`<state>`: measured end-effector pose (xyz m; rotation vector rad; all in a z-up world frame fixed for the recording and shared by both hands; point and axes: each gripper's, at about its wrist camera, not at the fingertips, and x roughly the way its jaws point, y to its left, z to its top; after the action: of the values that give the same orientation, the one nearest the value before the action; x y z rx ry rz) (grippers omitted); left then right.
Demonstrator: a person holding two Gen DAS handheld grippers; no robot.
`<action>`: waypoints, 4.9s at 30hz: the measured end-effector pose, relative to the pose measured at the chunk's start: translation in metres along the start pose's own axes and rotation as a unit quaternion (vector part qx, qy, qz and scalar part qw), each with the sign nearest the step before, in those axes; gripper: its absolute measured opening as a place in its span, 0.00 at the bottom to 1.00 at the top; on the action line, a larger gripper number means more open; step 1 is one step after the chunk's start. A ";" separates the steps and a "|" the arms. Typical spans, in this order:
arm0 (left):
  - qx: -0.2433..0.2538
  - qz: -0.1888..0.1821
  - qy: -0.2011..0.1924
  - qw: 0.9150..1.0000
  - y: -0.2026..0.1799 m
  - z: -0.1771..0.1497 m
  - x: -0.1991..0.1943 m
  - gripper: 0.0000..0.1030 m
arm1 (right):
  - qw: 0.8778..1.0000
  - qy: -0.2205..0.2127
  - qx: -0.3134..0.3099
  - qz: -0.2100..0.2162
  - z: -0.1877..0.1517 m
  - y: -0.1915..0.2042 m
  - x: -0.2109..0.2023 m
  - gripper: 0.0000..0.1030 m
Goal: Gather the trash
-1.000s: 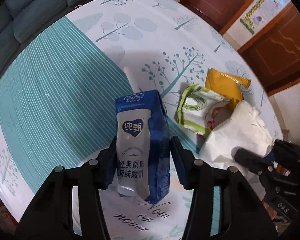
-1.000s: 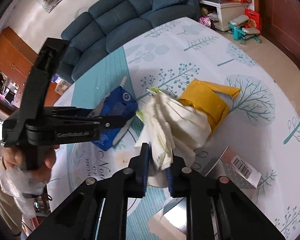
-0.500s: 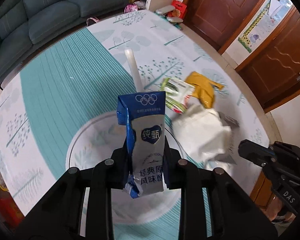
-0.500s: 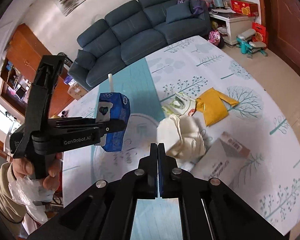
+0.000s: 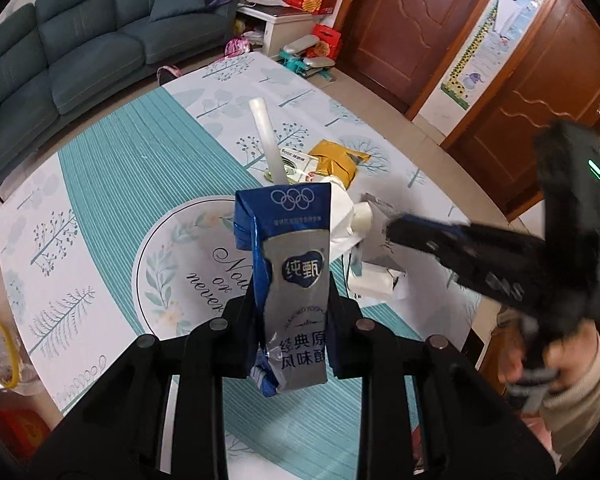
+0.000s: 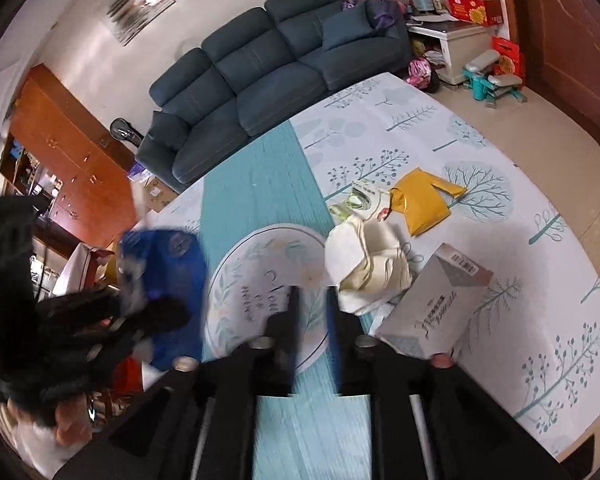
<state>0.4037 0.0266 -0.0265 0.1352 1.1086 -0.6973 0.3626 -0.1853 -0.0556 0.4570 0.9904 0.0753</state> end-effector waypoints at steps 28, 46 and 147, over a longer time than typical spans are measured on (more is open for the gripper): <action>-0.069 0.014 0.016 0.997 0.064 -0.004 0.046 0.22 | 0.998 0.060 0.024 -0.026 0.028 -0.038 0.107 0.22; -0.003 -0.048 0.016 0.999 -0.039 -0.054 -0.008 0.22 | 0.997 -0.074 0.023 -0.018 -0.108 -0.023 -0.106 0.15; 0.099 0.057 0.230 0.966 -0.265 -0.331 0.316 0.50 | 0.906 0.117 0.391 -0.108 -0.488 -0.327 0.056 0.35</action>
<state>0.0765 -0.1787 -0.3872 0.5509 1.4591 -0.6906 -0.0536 -0.3012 -0.4579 1.0876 1.2873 -0.4985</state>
